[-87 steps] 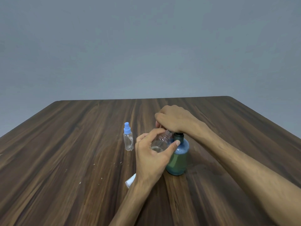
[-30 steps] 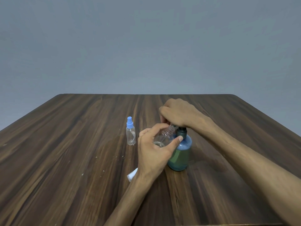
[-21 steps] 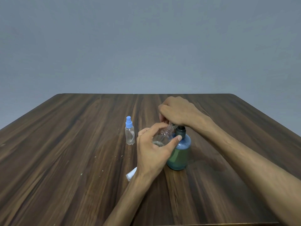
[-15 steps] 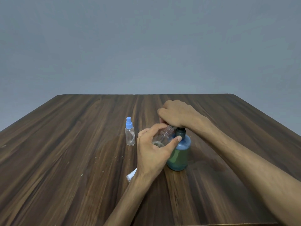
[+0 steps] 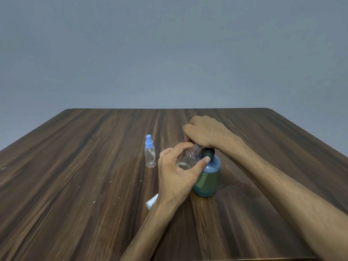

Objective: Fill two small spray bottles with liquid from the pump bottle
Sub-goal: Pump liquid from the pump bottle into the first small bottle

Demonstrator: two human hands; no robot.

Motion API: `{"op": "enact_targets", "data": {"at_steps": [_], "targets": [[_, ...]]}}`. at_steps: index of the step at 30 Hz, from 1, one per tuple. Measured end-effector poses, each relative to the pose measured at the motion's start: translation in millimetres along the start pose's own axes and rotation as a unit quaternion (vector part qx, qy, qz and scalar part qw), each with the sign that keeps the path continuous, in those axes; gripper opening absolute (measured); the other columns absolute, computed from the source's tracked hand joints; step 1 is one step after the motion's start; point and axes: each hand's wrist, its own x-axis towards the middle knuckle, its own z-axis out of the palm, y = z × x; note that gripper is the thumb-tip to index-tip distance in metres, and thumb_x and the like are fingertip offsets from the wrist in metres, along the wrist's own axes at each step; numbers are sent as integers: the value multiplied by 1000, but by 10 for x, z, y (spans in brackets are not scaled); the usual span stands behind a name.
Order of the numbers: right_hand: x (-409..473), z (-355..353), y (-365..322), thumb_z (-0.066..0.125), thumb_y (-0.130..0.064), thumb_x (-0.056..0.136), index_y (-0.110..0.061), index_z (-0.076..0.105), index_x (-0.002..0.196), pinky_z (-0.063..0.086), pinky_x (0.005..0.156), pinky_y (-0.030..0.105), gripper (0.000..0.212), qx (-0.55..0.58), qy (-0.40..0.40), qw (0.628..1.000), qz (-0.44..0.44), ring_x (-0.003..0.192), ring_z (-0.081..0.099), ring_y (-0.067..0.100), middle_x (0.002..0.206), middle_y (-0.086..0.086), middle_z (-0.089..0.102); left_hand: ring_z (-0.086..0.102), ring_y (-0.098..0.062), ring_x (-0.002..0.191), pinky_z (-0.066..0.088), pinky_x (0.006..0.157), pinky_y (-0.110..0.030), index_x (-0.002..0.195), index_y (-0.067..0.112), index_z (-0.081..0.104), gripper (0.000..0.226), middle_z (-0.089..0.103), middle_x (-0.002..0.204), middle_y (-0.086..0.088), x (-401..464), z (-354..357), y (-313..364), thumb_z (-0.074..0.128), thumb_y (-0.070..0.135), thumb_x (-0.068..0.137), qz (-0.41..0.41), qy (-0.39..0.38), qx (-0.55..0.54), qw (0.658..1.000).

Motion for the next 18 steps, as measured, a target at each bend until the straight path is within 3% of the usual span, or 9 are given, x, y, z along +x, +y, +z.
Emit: {"op": "enact_targets", "data": {"at_steps": [4, 8, 12, 16, 18], "targets": [[-4, -57, 12, 47, -29, 92, -19, 80, 78, 53, 73, 37, 37, 37, 20, 999, -12, 81, 73, 21, 77, -7, 78, 76, -32, 104, 64, 89, -55, 109, 40, 75, 38, 81, 99, 15, 5, -3, -1, 86, 56, 76, 9, 3, 0, 1000], [12, -6, 8, 45, -30, 91, -18, 79, 79, 49, 69, 38, 37, 5, -15, 1000, -1, 82, 70, 26, 82, 0, 76, 76, -30, 105, 64, 88, -54, 110, 41, 74, 40, 81, 99, 16, 7, -1, 1, 86, 56, 75, 2, 2, 0, 1000], [-9, -56, 9, 44, -35, 84, -19, 79, 75, 58, 77, 41, 40, 50, 25, 998, -12, 80, 74, 21, 73, -7, 78, 76, -31, 105, 64, 89, -55, 111, 41, 74, 40, 81, 101, 16, -1, 1, -15, 86, 57, 76, 10, 5, 4, 1000], [2, -17, -12, 46, -32, 91, -18, 79, 82, 48, 68, 37, 37, -1, -7, 1000, 0, 83, 70, 25, 85, 1, 76, 76, -30, 104, 64, 88, -55, 109, 41, 74, 40, 81, 99, 15, 5, 7, -15, 86, 57, 75, 1, 6, 3, 1000], [-11, -41, -9, 47, -32, 92, -17, 80, 85, 50, 69, 36, 37, 2, 14, 1000, -7, 81, 71, 23, 81, -3, 77, 76, -31, 104, 64, 88, -55, 108, 39, 75, 40, 81, 99, 14, -1, 8, -29, 87, 57, 75, 3, 6, 5, 1000]]}}
